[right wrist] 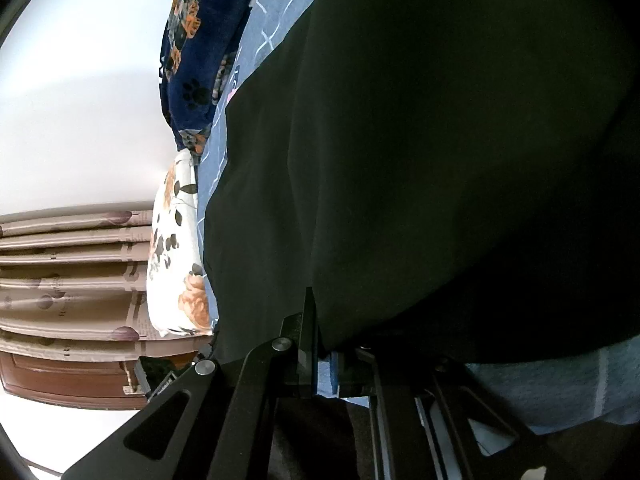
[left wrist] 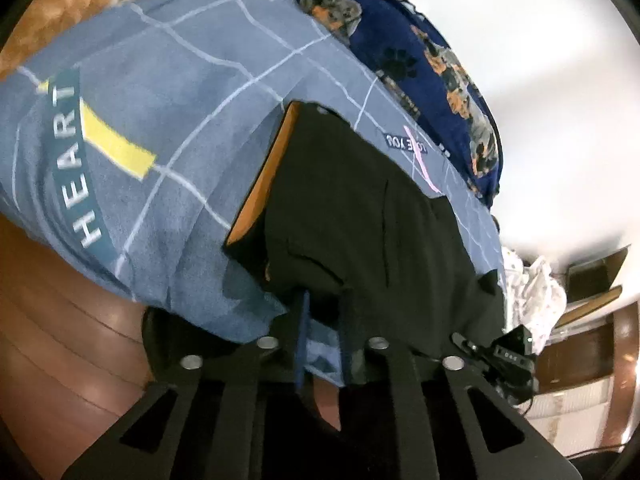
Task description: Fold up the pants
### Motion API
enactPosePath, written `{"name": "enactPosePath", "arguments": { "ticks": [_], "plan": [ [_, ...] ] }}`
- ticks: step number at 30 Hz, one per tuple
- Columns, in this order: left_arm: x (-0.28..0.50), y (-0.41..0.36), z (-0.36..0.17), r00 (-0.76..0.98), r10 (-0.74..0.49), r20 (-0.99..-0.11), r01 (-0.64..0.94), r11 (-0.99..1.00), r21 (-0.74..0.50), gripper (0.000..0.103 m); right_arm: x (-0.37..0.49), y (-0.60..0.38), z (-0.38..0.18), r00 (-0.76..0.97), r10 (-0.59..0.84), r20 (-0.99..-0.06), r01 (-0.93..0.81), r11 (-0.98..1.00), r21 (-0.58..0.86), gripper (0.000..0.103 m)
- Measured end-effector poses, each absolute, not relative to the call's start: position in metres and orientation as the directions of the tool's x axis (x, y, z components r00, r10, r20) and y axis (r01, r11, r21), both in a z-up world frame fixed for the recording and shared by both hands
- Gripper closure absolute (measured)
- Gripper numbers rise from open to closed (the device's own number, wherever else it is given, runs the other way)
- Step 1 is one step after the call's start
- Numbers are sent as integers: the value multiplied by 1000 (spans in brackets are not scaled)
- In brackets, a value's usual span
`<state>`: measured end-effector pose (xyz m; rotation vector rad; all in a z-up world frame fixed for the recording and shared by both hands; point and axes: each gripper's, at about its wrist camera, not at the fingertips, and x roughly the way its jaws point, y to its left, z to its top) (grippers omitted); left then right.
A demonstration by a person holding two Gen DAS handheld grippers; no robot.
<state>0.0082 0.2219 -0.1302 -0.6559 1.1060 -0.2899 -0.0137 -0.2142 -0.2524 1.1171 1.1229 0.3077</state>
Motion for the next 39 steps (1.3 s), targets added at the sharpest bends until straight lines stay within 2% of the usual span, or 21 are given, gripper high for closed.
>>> {"name": "enactPosePath", "arguments": {
  "ticks": [4,7,10,12,14,17,19,22,27,31,34,39],
  "plan": [
    [20,218,-108,499,-482,-720,-65,808,-585,103,-14,-213,-252,458,694,-556,309,462,831,96],
    [28,218,-89,560,-432,-707,-34,840,-541,103,-13,-209,-248,457,699,-549,292,465,836,96],
    [31,219,-95,552,-378,-743,-38,879,-475,103,-12,-202,-246,449,707,-546,270,475,838,96],
    [29,226,-109,523,-388,-759,-70,868,-492,103,-12,-200,-251,437,708,-555,277,481,832,96],
    [19,226,-103,562,-388,-731,-46,867,-496,103,-11,-201,-253,437,715,-547,280,469,837,96],
    [10,202,-77,580,-476,-661,103,848,-520,103,-10,-200,-252,435,713,-549,273,477,836,96],
    [14,168,-68,535,-514,-671,213,850,-481,102,-9,-200,-253,434,719,-543,272,470,840,96],
    [28,126,-82,452,-554,-699,293,832,-471,101,-9,-200,-252,433,720,-543,265,474,840,96],
    [50,102,-139,318,-521,-792,217,854,-474,101,-11,-215,-245,468,712,-523,263,453,852,94],
    [52,113,-153,301,-547,-781,153,836,-527,101,-10,-258,-239,554,689,-467,272,381,884,84],
    [53,110,-152,300,-526,-796,162,850,-501,101,-11,-304,-232,658,609,-442,274,353,895,76],
    [52,110,-153,293,-526,-798,151,850,-505,101,-19,-413,-236,801,423,-425,333,275,902,75]
  ]
}}
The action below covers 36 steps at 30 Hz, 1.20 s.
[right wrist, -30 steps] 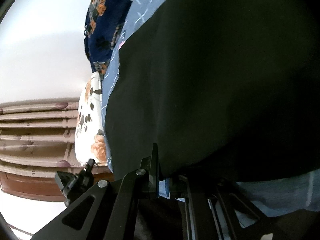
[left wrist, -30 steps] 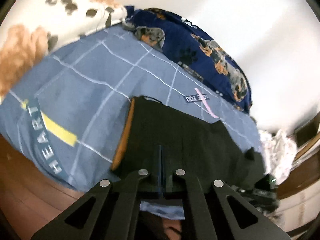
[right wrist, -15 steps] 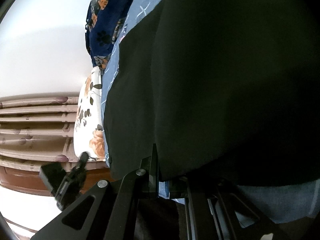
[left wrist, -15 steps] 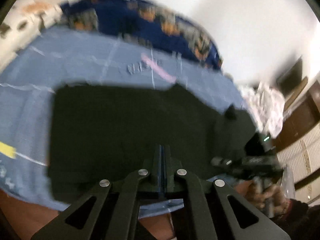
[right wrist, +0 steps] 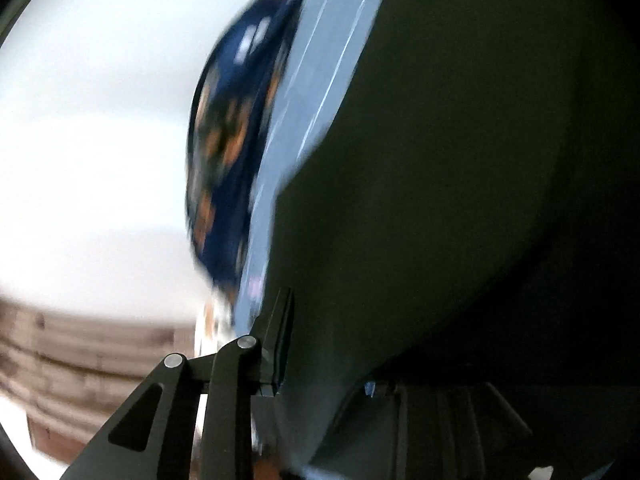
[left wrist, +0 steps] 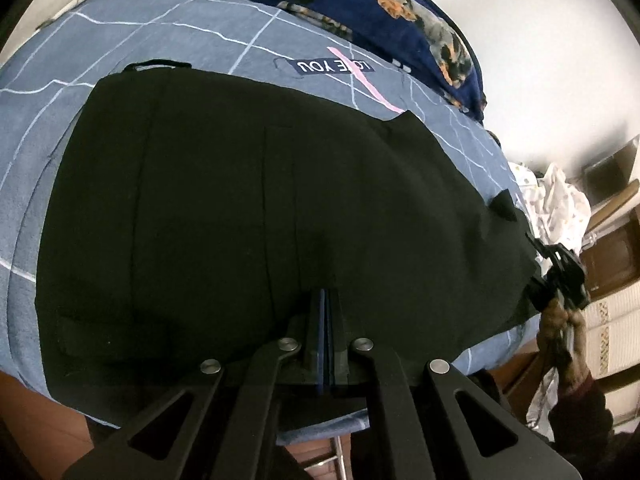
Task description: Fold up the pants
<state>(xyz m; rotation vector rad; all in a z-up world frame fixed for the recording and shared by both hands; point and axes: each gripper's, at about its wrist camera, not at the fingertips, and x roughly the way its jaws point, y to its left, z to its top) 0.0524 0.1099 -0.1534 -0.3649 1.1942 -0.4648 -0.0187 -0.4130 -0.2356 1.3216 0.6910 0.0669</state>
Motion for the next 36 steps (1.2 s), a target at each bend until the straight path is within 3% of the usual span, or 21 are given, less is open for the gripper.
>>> {"name": "enactPosePath", "arguments": {
  "ticks": [6,11,18,26,36],
  "plan": [
    [53,106,-152,296,-508,-809,168,862,-479,101,-33,-526,-239,864,230,-447,399,229,888,91],
    [54,103,-151,299,-498,-814,168,867,-469,101,-42,-566,-232,879,172,-444,406,219,887,98],
    [54,99,-150,301,-474,-828,185,880,-437,101,-81,-568,-194,897,116,-426,374,313,873,99],
    [56,102,-152,291,-485,-825,186,874,-448,101,-157,-575,-238,861,105,-498,469,214,857,99],
    [59,98,-150,291,-470,-834,207,882,-424,101,-179,-581,-245,884,108,-455,434,176,884,100]
  ]
}}
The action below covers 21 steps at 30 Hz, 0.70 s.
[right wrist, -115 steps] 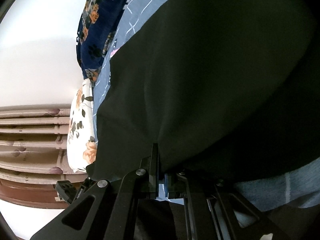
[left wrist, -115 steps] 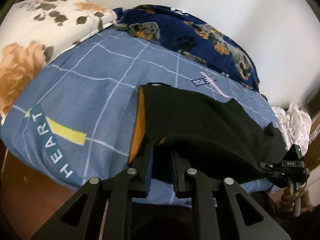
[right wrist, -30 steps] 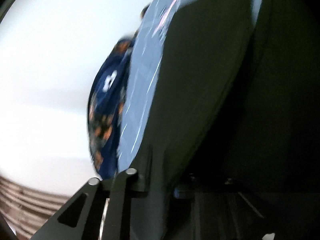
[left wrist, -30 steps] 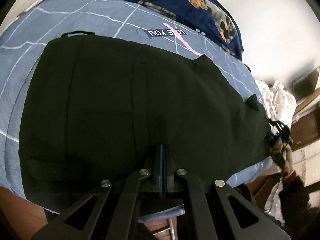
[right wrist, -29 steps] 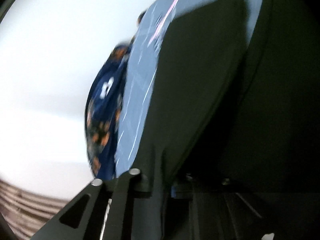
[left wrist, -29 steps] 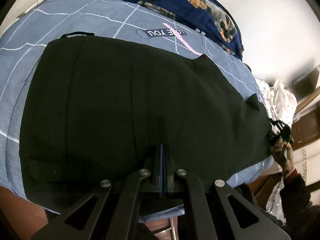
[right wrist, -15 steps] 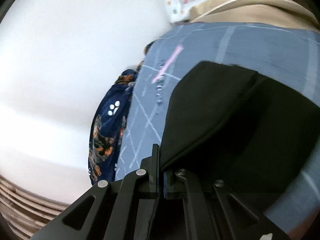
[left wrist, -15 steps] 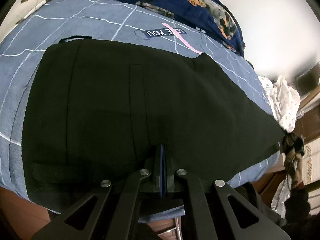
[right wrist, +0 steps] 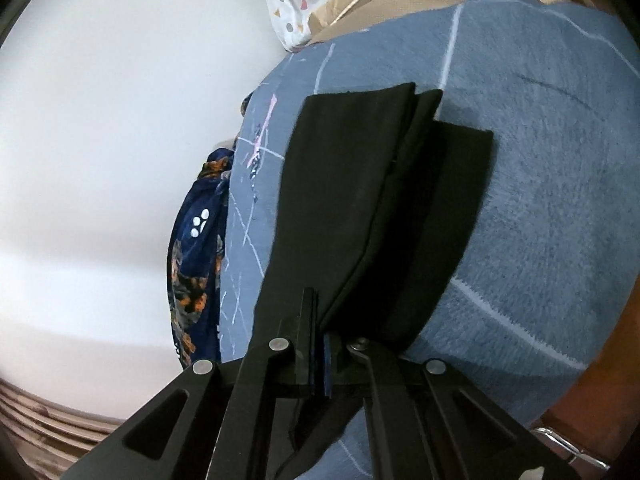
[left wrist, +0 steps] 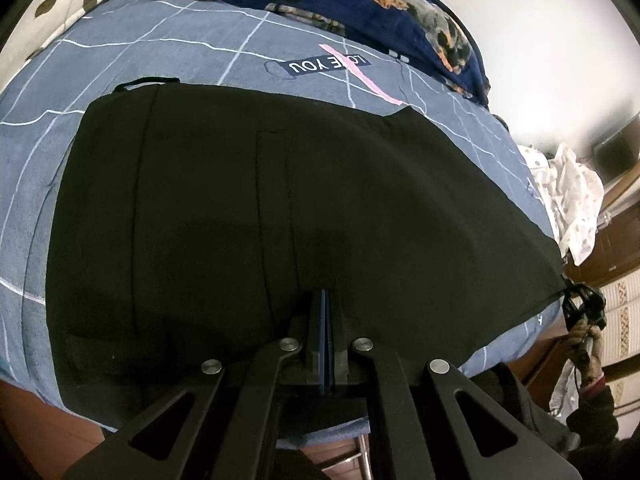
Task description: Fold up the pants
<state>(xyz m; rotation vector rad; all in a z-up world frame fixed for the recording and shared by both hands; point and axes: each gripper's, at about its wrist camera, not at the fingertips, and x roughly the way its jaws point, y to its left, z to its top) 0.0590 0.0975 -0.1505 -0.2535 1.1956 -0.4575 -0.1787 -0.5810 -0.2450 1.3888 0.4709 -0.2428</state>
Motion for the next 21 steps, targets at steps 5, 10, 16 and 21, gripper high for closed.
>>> {"name": "enactPosePath", "arguments": {
  "ticks": [5,10,16,21],
  "plan": [
    [62,102,-152,273,-492,-827,205,869,-450,101,-187,-579,-226,869,100,-484,459,201,865,101],
    [63,101,-152,262,-491,-831,224,868,-443,101,-198,-587,-250,837,109,-536,517,160,841,102],
    [64,98,-150,256,-481,-839,247,871,-424,101,-200,-592,-253,868,94,-488,469,172,866,101],
    [65,99,-151,254,-490,-834,242,867,-435,101,-203,-594,-254,878,110,-465,449,144,882,90]
  ]
}}
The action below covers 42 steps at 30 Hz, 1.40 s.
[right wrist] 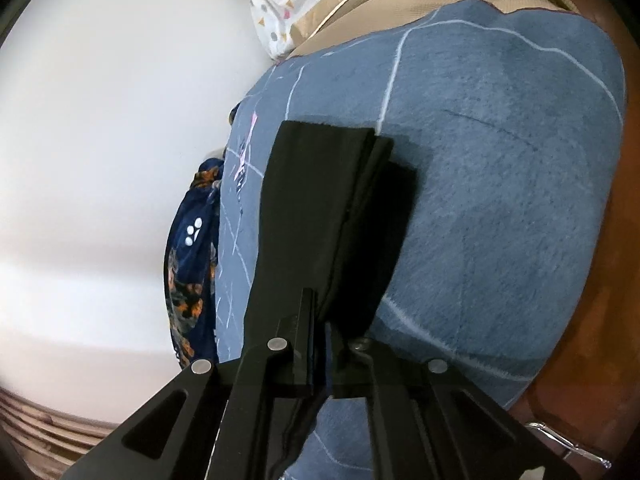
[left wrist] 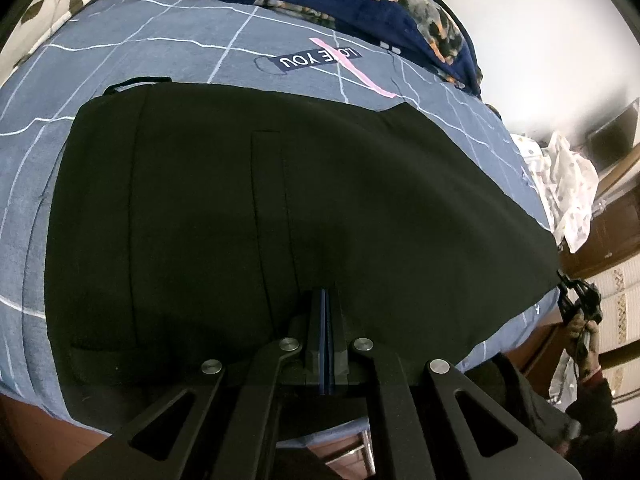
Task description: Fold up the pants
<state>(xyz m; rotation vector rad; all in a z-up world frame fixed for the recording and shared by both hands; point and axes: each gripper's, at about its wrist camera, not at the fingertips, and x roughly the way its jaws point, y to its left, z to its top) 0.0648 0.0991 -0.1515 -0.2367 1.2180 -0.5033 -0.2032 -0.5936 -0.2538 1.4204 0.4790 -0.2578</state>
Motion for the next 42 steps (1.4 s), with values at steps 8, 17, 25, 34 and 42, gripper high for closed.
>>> {"name": "enactPosePath", "arguments": {
  "ticks": [8,17,25,34,42],
  "plan": [
    [65,99,-153,254,-488,-835,248,867,-431,101,-173,-533,-238,880,291,-375,327,202,923,66],
    [65,99,-152,245,-495,-833,252,863,-439,101,-163,-492,-253,801,347,-487,421,251,871,100],
    [68,100,-153,233,-504,-832,264,856,-444,101,-168,-498,-260,802,357,-478,421,228,878,101],
    [68,99,-153,233,-505,-831,262,856,-447,101,-199,-539,-262,895,201,-398,378,129,917,93],
    [68,98,-154,237,-501,-832,265,858,-441,101,-229,-599,-261,903,45,-428,422,93,902,99]
  ]
}}
